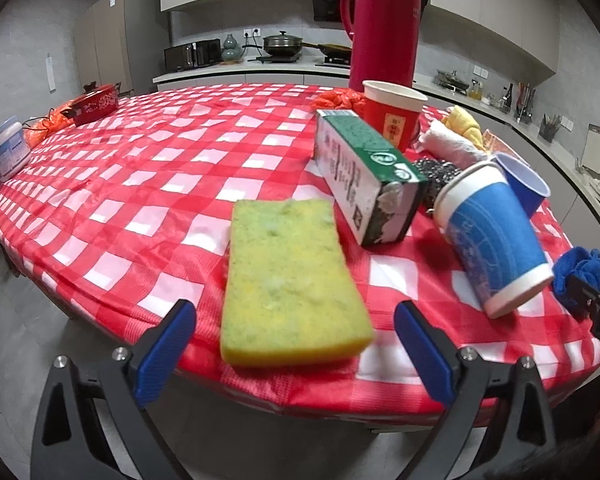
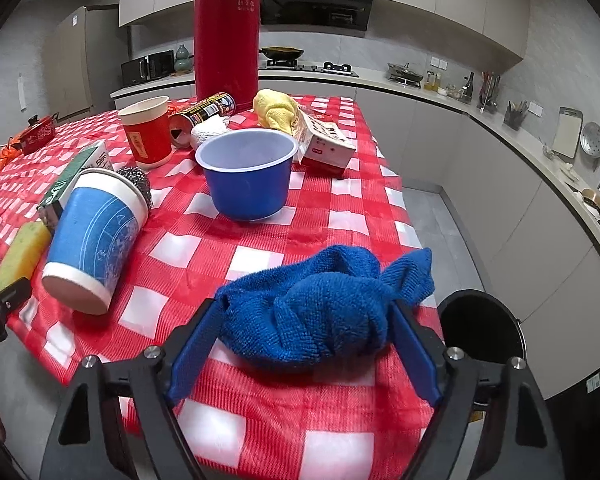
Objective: Collect trash
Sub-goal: 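Grasp the yellow sponge with the left tool while the right tool grasps the blue towel, then carry sponge and towel to the black bin and open both tools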
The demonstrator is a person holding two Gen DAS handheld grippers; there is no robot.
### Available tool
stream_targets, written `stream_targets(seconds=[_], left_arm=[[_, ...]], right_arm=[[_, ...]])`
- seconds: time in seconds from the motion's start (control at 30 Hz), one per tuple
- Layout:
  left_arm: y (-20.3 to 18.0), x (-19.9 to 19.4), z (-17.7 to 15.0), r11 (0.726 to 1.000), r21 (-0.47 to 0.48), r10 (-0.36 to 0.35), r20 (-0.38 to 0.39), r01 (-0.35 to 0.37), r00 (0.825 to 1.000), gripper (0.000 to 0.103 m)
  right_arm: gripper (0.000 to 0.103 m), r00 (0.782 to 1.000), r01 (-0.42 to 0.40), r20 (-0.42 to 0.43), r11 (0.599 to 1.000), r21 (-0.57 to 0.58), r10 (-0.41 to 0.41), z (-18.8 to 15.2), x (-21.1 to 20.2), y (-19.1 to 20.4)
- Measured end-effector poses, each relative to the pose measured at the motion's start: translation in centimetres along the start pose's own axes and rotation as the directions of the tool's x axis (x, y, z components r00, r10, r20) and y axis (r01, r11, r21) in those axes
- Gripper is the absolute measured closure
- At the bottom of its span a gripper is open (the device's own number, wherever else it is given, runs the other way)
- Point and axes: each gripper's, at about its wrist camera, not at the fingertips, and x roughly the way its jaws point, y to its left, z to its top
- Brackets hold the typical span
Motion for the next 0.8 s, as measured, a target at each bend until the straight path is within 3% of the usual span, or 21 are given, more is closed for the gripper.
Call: stream_targets(seconds=[0.23, 0.27, 0.33, 0.4, 0.5, 0.57, 0.8], left_arm=[[0.2, 0.6, -0.2, 1.000, 0.015, -0.017, 0.012, 0.017, 1.000, 0.009], [0.2, 0.6, -0.3, 1.000, 0.014, -0.019, 0.016, 0.019, 1.000, 0.011], [0.3, 0.6, -0.2, 1.000, 0.015, -0.018, 0.025, 0.018, 1.000, 0.020], [0.4, 0.4, 0.0, 0.999, 0.020, -0.027, 0.038, 0.026, 0.999, 0.041], [0.9, 0.5, 0.1, 0.998, 0.010, -0.058, 0.046, 0.058, 0.997, 0.048], [0.9, -0.1, 0.3, 0.998, 0.010, -0.057, 0.063, 0.056, 0.996, 0.049], [0.3, -3.0, 0.9, 0.999, 0.022, -0.050, 0.128, 0.048, 0.990, 0.049]], right_arm=[[0.022, 1.000, 0.019, -0.009, 1.000, 0.003, -0.019, -0.5, 0.1, 0.0], [0.027, 1.000, 0.021, -0.009, 1.000, 0.003, -0.021, -0.6, 0.1, -0.1], [0.038, 1.000, 0.023, -0.007, 1.000, 0.010, -0.023, -0.7, 0.1, -0.3], [0.047, 1.000, 0.013, 0.000, 1.000, 0.028, -0.013, -0.6, -0.1, -0.7], [0.057, 1.000, -0.003, 0.004, 0.999, 0.046, 0.002, -0.5, -0.3, -1.2], [0.062, 1.000, -0.014, 0.010, 0.999, 0.052, 0.013, -0.4, -0.7, -1.4], [0.063, 0.997, -0.034, 0.072, 0.996, 0.078, 0.028, 0.4, -3.0, -2.3]])
